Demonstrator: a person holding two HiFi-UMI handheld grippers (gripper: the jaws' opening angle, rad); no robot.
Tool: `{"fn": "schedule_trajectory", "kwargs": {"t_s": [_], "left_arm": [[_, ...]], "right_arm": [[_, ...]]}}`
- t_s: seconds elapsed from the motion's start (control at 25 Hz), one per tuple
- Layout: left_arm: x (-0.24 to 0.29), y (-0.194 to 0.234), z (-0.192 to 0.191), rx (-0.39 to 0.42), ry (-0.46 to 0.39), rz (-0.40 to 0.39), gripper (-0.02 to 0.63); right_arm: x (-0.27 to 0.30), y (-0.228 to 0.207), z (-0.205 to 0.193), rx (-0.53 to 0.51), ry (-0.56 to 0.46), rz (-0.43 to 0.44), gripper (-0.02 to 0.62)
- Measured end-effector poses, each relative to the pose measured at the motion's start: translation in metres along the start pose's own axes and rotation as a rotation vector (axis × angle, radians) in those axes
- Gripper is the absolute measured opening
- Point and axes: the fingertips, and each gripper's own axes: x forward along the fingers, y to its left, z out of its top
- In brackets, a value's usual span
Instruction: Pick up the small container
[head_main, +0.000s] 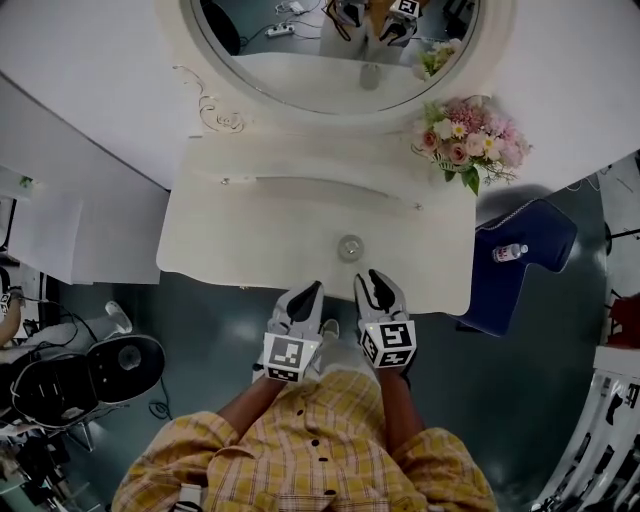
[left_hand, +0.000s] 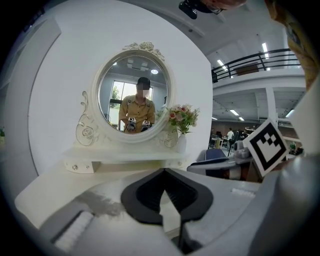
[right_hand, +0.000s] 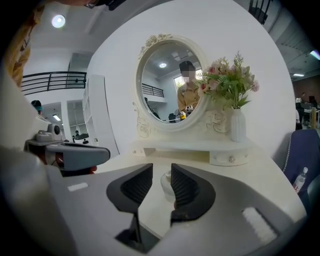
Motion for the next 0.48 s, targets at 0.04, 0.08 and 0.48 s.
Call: {"fn": "schedule_trajectory", "kwargs": {"t_s": [0.04,0.08,0.48], "left_arm": [[0.0,0.002,-0.001,-0.003,0.002,0.005,0.0],[0.0,0.003,-0.001,-0.006,0.004,0.009,0.0],[0.004,0.008,-0.008,-0.03,0.012,0.018,0.0]], "right_arm": [[0.003,0.0,-0.002,0.001,0.005,0.004,0.109],[0.006,-0.001,-0.003,0.0,0.01,0.006,0.12],[0.042,-0.01,-0.03,-0.018,0.066,0.008,0.238]]}}
